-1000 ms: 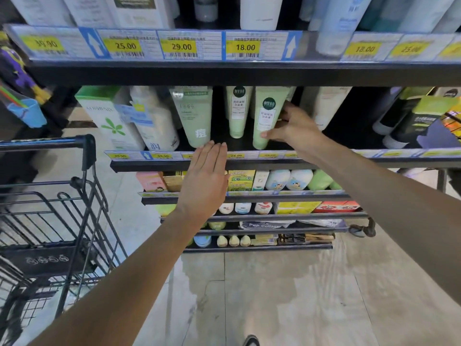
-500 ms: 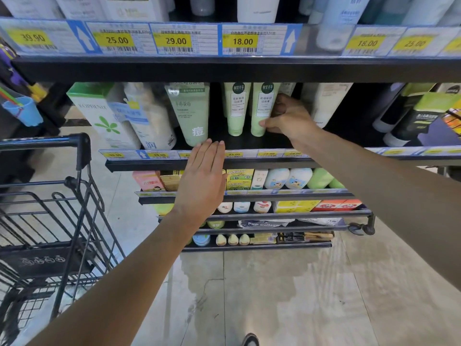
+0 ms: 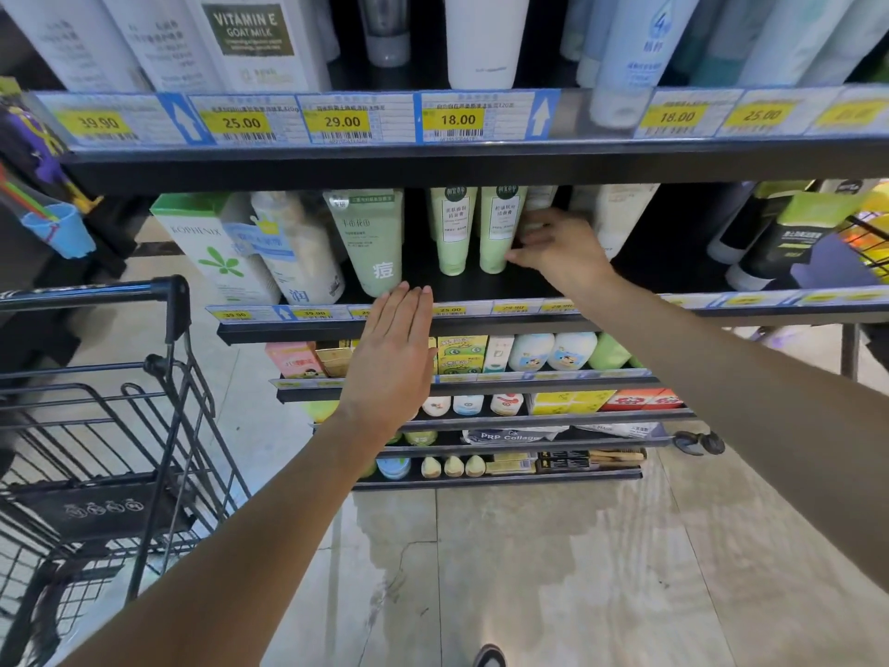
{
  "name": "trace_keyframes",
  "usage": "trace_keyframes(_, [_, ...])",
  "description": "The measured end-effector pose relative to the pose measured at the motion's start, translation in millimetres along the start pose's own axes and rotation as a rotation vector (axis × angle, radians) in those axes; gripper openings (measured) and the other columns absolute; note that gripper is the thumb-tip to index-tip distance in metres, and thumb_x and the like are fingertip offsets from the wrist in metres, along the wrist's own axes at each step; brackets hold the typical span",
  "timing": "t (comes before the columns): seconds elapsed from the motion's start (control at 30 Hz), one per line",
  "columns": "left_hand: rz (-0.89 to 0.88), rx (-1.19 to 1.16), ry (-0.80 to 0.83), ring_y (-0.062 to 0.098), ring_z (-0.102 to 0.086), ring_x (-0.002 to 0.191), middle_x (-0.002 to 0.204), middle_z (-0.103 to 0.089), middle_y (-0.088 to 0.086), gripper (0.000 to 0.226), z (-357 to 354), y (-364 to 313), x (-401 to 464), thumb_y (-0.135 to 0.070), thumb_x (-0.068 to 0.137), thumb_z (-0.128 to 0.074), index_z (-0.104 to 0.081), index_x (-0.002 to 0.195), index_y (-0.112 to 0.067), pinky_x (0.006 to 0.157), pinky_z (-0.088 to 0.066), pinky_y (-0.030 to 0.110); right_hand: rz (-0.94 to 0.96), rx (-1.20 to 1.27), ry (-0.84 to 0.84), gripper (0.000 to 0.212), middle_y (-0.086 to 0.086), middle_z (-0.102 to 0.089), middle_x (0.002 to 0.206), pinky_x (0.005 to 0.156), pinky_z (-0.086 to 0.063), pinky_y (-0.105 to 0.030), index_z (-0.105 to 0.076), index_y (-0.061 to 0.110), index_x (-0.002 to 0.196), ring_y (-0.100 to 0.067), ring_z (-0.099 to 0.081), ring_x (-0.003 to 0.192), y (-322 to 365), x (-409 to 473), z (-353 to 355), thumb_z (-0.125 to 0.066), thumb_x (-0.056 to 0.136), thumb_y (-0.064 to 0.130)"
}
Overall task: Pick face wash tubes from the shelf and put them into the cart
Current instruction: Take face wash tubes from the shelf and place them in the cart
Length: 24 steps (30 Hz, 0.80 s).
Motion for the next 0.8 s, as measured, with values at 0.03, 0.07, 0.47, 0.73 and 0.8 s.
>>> trace_keyframes(0.03, [-0.001,0.003,0.023,0.036,-0.034,0.149,0.154,-0.045,0.021,0.070,1.7,0.1,0.3,-0.025,0.098,-0.062,-0.033,0.155,0.004,0.127,-0.022,0.049,0.016,-0.078,-0.013,0.058,-0.005,-0.068,0.120,0.104,-0.050,-0.033,-0.060,0.010,0.136,-0.021,-0.065,0.116,1.8,-11.9,3.1,-0.084,0.084,0.021])
trace_keyframes(0.07, [-0.003,0.004,0.051,0.035,-0.031,0.151,0.157,-0.042,0.020,0.072,4.2,0.3,1.0,-0.028,0.099,-0.061,-0.030,0.157,0.003,0.128,-0.019,0.048,0.048,-0.169,-0.017,0.058,-0.006,-0.066,0.125,0.104,-0.048,-0.032,-0.058,0.012,0.139,-0.023,-0.062,0.121,4.7,-25.5,5.7,-0.081,0.088,0.026])
trace_keyframes(0.47, [0.341,-0.156,0.146,0.039,-0.043,0.140,0.150,-0.048,0.019,0.063,120.9,3.5,-80.7,-0.036,0.101,-0.059,-0.040,0.153,-0.005,0.114,-0.040,0.052,0.482,-0.634,0.149,0.052,-0.015,-0.055,0.146,0.117,-0.039,-0.050,-0.056,0.009,0.145,-0.032,-0.048,0.138,89.1,-179.7,-19.5,-0.064,0.099,0.033])
trace_keyframes(0.73, [0.779,-0.202,0.160,0.035,-0.042,0.139,0.153,-0.045,0.015,0.061,181.8,48.2,-217.6,-0.042,0.104,-0.049,-0.036,0.154,-0.009,0.117,-0.035,0.044,0.524,-0.536,0.395,0.049,-0.010,-0.052,0.150,0.115,-0.038,-0.043,-0.053,0.015,0.146,-0.029,-0.044,0.141,154.9,-242.7,-102.0,-0.056,0.103,0.038])
trace_keyframes(0.8, [0.900,-0.221,0.134,0.033,-0.040,0.141,0.155,-0.042,0.014,0.059,191.0,58.4,-250.1,-0.038,0.105,-0.050,-0.035,0.155,-0.011,0.118,-0.032,0.042,0.577,-0.493,0.469,0.044,-0.011,-0.056,0.145,0.110,-0.041,-0.044,-0.056,0.015,0.142,-0.032,-0.048,0.137,169.4,-256.3,-133.1,-0.060,0.102,0.033])
Point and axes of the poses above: each hand's wrist, its own x-axis towards the middle knuckle, its own z-axis out of the back of the hand, y = z × x, the point moved 2 cm from there along x, towards the middle knuckle
